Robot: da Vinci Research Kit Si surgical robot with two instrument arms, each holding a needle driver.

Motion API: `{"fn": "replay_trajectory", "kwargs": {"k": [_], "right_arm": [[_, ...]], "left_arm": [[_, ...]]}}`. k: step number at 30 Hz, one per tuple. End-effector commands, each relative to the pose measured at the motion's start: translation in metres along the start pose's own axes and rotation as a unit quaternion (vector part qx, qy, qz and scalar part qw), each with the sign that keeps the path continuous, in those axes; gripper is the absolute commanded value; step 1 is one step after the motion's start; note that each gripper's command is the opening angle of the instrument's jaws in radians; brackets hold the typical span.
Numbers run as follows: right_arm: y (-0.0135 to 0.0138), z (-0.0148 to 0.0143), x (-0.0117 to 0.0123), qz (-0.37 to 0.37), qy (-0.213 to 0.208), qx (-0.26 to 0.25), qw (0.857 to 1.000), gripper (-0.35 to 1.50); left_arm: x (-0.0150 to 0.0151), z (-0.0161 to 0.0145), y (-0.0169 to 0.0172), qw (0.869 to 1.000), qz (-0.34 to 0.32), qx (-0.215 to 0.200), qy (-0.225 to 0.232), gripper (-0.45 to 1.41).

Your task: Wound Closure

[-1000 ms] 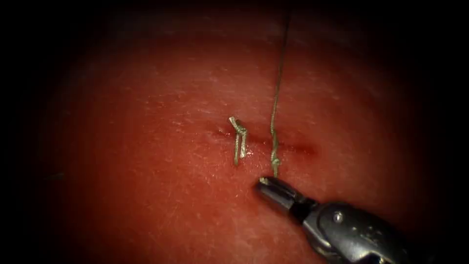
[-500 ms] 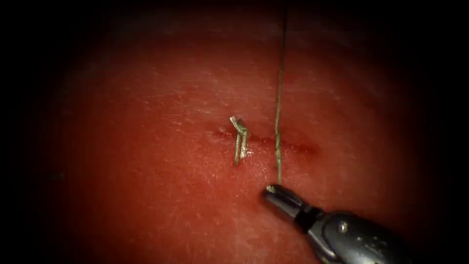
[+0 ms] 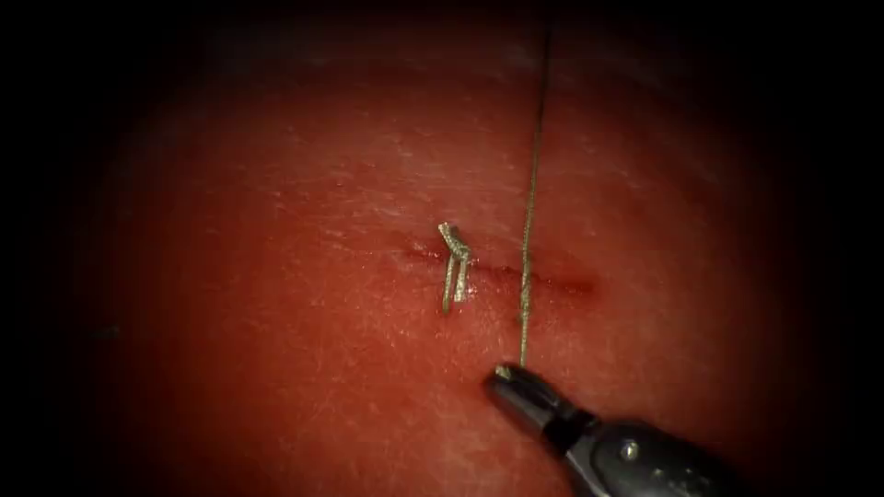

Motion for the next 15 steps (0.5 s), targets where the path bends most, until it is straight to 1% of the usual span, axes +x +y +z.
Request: {"fn": "replay_trajectory", "kwargs": {"k": [1,4,6,7,9,10,11,12,13,14,15], "right_arm": [[-0.0006,0.0007,-0.0006,0.000,-0.001,0.002,1.000,-0.35],[-0.0006,0.0010,-0.0005,0.001,0.003,0.003,1.000,-0.35],[-0.0002,0.0013,-0.0004,0.002,0.019,0.006,1.000,-0.35],[0.0000,0.0015,-0.0002,0.003,0.028,0.007,1.000,0.09],[0.0000,0.0016,0.0001,0.005,0.034,0.008,0.999,0.59],[-0.0001,0.0016,0.0006,0.006,0.036,0.008,0.999,0.95],[-0.0002,0.0015,0.0009,0.008,0.037,0.008,0.999,1.06],[-0.0003,0.0014,0.0012,0.009,0.039,0.009,0.999,1.10],[-0.0004,0.0012,0.0015,0.010,0.040,0.009,0.999,1.13],[-0.0004,0.0012,0.0015,0.010,0.040,0.009,0.999,1.13],[-0.0005,0.0010,0.0019,0.011,0.040,0.009,0.999,1.17]], "left_arm": [[0.0005,0.0005,-0.0005,1.000,0.001,0.001,0.001,-0.35],[0.0002,0.0005,-0.0002,1.000,0.002,0.000,0.001,-0.35],[-0.0003,-0.0001,0.0006,1.000,0.006,-0.017,0.006,-0.35],[-0.0006,-0.0012,0.0016,1.000,0.000,-0.027,0.011,-0.35],[-0.0009,-0.0029,0.0028,0.999,-0.002,-0.040,0.007,-0.35],[-0.0010,-0.0047,0.0040,0.999,-0.006,-0.052,0.008,-0.35],[-0.0011,-0.0062,0.0048,0.998,-0.008,-0.060,0.011,-0.35],[-0.0011,-0.0069,0.0052,0.998,-0.007,-0.064,0.012,-0.35],[-0.0012,-0.0084,0.0060,0.997,-0.009,-0.073,0.014,-0.35],[-0.0012,-0.0084,0.0060,0.997,-0.009,-0.073,0.014,-0.35],[-0.0014,-0.0099,0.0069,0.997,-0.008,-0.079,0.015,-0.35]]}}
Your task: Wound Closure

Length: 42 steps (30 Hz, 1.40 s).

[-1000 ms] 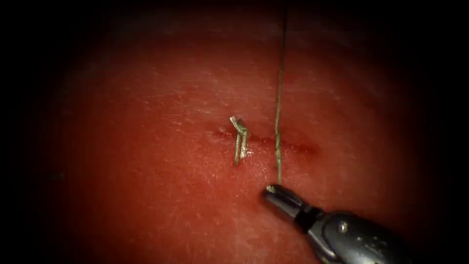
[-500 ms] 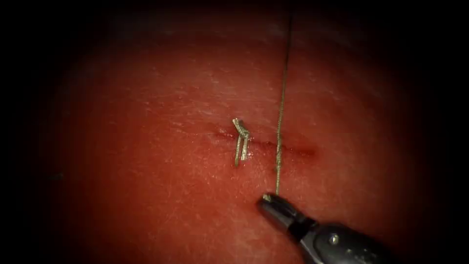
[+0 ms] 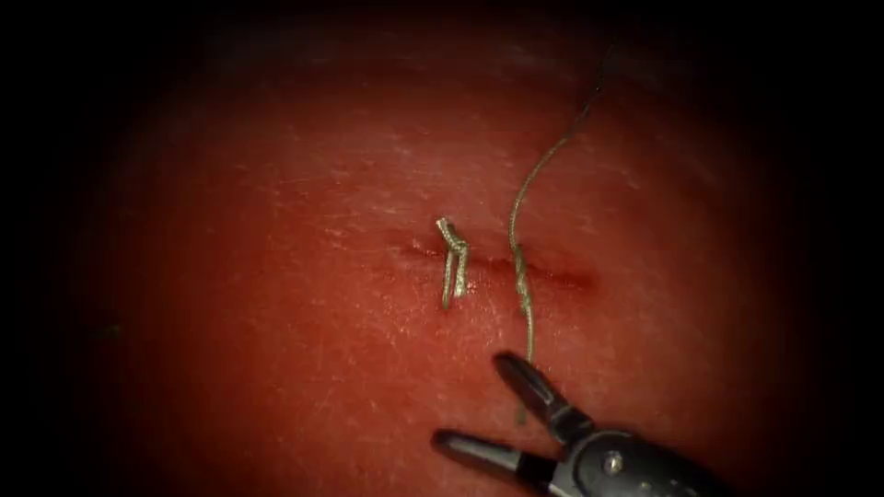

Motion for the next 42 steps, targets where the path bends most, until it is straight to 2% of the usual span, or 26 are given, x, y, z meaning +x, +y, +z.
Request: {"fn": "replay_trajectory", "kwargs": {"k": [1,3,4,7,8,11,14,17,18,19,24,27,29,33,34,37,40,42], "right_arm": [[-0.0007,0.0002,0.0002,0.003,0.000,0.002,1.000,1.20],[-0.0011,-0.0003,0.0015,0.007,-0.003,0.004,1.000,1.25],[-0.0011,-0.0003,0.0015,0.007,-0.003,0.004,1.000,1.25],[-0.0014,-0.0008,0.0030,0.003,-0.002,0.014,1.000,1.25],[-0.0013,-0.0008,0.0041,-0.001,-0.004,0.029,1.000,1.17],[-0.0006,-0.0003,0.0058,0.001,0.002,0.032,0.999,1.00],[0.0011,0.0015,0.0072,0.002,0.003,0.034,0.999,0.85],[0.0021,0.0027,0.0075,-0.004,0.004,0.030,1.000,0.73],[0.0032,0.0040,0.0076,-0.005,0.007,0.029,1.000,0.59],[0.0032,0.0040,0.0076,-0.005,0.007,0.029,1.000,0.59],[0.0059,0.0068,0.0069,-0.009,0.021,0.014,1.000,-0.23],[0.0063,0.0067,0.0069,-0.008,0.031,0.009,0.999,-0.30],[0.0071,0.0058,0.0078,-0.002,0.065,0.006,0.998,-0.35],[0.0076,0.0054,0.0088,0.003,0.094,0.018,0.995,-0.35],[0.0077,0.0054,0.0091,0.003,0.097,0.029,0.995,-0.35],[0.0080,0.0057,0.0095,-0.001,0.096,0.067,0.993,-0.20],[0.0084,0.0063,0.0093,-0.013,0.090,0.148,0.985,-0.10],[0.0088,0.0065,0.0090,-0.018,0.087,0.185,0.979,-0.15]], "left_arm": [[0.0003,-0.0004,0.0003,1.000,-0.001,-0.004,0.003,-0.35],[-0.0002,-0.0031,0.0033,1.000,0.002,-0.017,0.003,-0.35],[-0.0002,-0.0031,0.0033,1.000,0.002,-0.017,0.003,-0.35],[-0.0009,-0.0052,0.0063,1.000,0.007,-0.026,0.004,-0.35],[-0.0016,-0.0061,0.0081,0.999,0.010,-0.031,0.007,-0.35],[-0.0027,-0.0072,0.0109,0.999,0.012,-0.032,0.006,-0.35],[-0.0046,-0.0081,0.0150,0.999,0.015,-0.034,0.007,-0.35],[-0.0052,-0.0082,0.0163,0.999,0.017,-0.034,0.008,-0.35],[-0.0056,-0.0083,0.0173,0.999,0.017,-0.035,0.008,-0.35],[-0.0056,-0.0083,0.0173,0.999,0.017,-0.035,0.008,-0.35],[-0.0070,-0.0083,0.0197,0.999,0.015,-0.032,0.008,-0.35],[-0.0081,-0.0076,0.0214,0.999,0.015,-0.036,0.008,-0.35],[-0.0100,-0.0057,0.0242,0.999,0.012,-0.047,0.009,-0.35],[-0.0105,-0.0043,0.0249,0.999,0.017,-0.051,0.009,-0.35],[-0.0105,-0.0040,0.0249,0.999,0.017,-0.050,0.009,-0.35],[-0.0102,-0.0028,0.0241,0.999,0.013,-0.046,0.008,-0.35],[-0.0096,-0.0011,0.0225,0.999,0.010,-0.041,0.005,-0.35],[-0.0095,-0.0001,0.0216,0.999,0.011,-0.039,-0.001,-0.35]]}}
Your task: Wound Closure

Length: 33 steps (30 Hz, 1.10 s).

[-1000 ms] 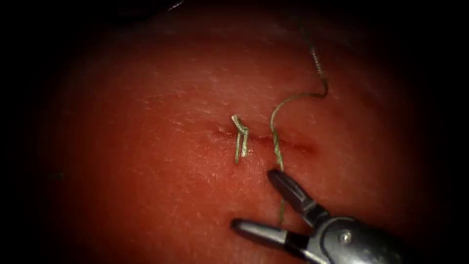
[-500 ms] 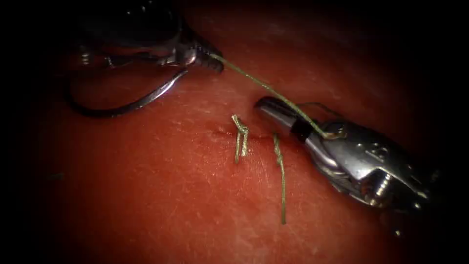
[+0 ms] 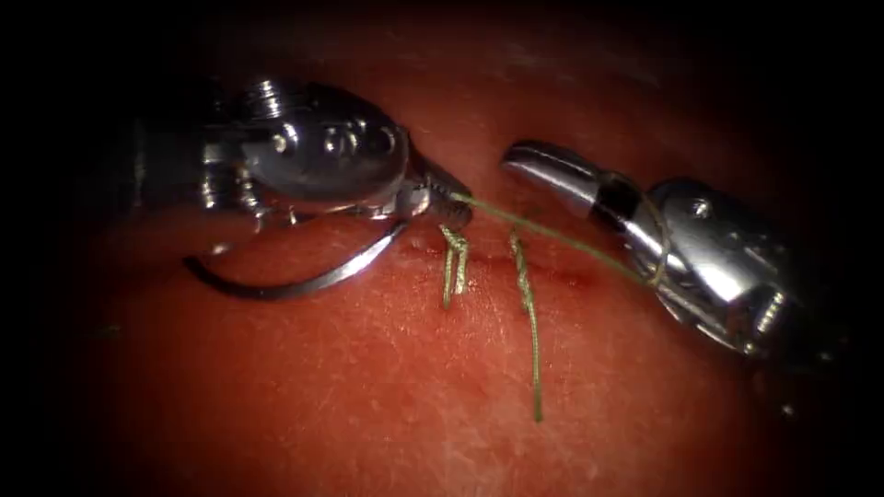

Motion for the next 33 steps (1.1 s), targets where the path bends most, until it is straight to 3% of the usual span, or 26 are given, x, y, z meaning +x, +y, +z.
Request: {"fn": "replay_trajectory", "kwargs": {"k": [1,2,8,10,11,15,21,30,33], "right_arm": [[0.0005,0.0007,-0.0009,-0.001,-0.002,0.023,1.000,-0.18],[0.0010,0.0010,-0.0014,-0.003,-0.006,0.069,0.998,-0.27],[0.0026,0.0015,-0.0020,-0.023,-0.008,0.130,0.991,-0.32],[0.0035,0.0020,-0.0019,-0.031,-0.013,0.172,0.984,-0.32],[0.0037,0.0023,-0.0018,-0.044,-0.031,0.205,0.977,-0.32],[0.0034,0.0024,-0.0019,-0.055,-0.072,0.249,0.964,-0.27],[0.0021,0.0024,-0.0022,-0.096,-0.137,0.351,0.921,0.17],[0.0013,0.0031,-0.0023,-0.181,-0.173,0.426,0.869,0.39],[0.0008,0.0037,-0.0023,-0.220,-0.193,0.456,0.841,0.51]], "left_arm": [[0.0001,0.0011,-0.0007,1.000,0.001,0.000,-0.004,-0.35],[0.0001,0.0020,-0.0021,1.000,0.002,0.002,-0.010,-0.35],[-0.0001,0.0040,-0.0043,1.000,0.005,0.008,-0.026,-0.35],[-0.0005,0.0048,-0.0050,0.999,0.007,0.006,-0.031,-0.35],[-0.0006,0.0046,-0.0052,0.999,0.008,0.005,-0.031,-0.35],[-0.0005,0.0040,-0.0051,1.000,0.008,0.002,-0.030,-0.35],[-0.0008,0.0025,-0.0046,1.000,0.011,-0.006,-0.029,-0.35],[-0.0014,0.0020,-0.0038,0.999,0.014,-0.009,-0.030,-0.35],[-0.0017,0.0017,-0.0036,0.999,0.015,-0.012,-0.030,-0.35]]}}
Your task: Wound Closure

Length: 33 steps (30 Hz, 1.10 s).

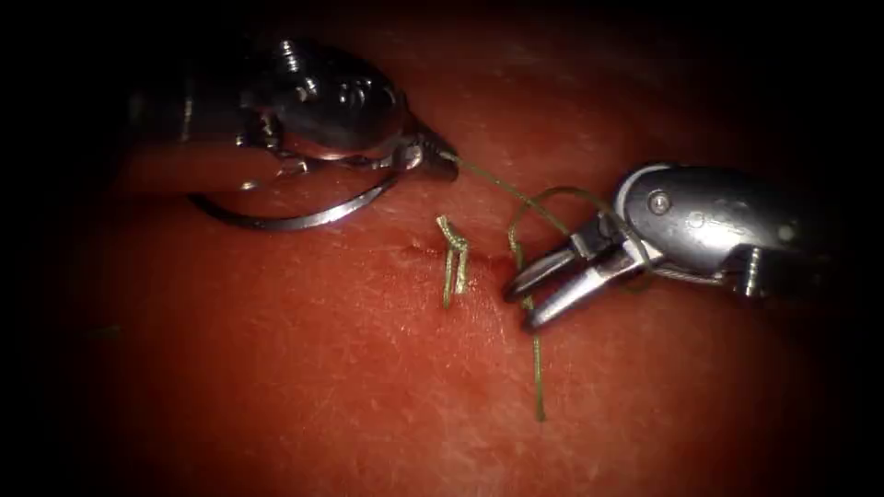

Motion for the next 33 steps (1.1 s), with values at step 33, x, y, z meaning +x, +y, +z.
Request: {"fn": "replay_trajectory", "kwargs": {"k": [33], "right_arm": [[-0.0010,0.0051,-0.0029,-0.099,-0.145,0.145,0.974,0.49]], "left_arm": [[-0.0018,-0.0007,0.0003,1.000,0.001,-0.002,-0.002,-0.35]]}}
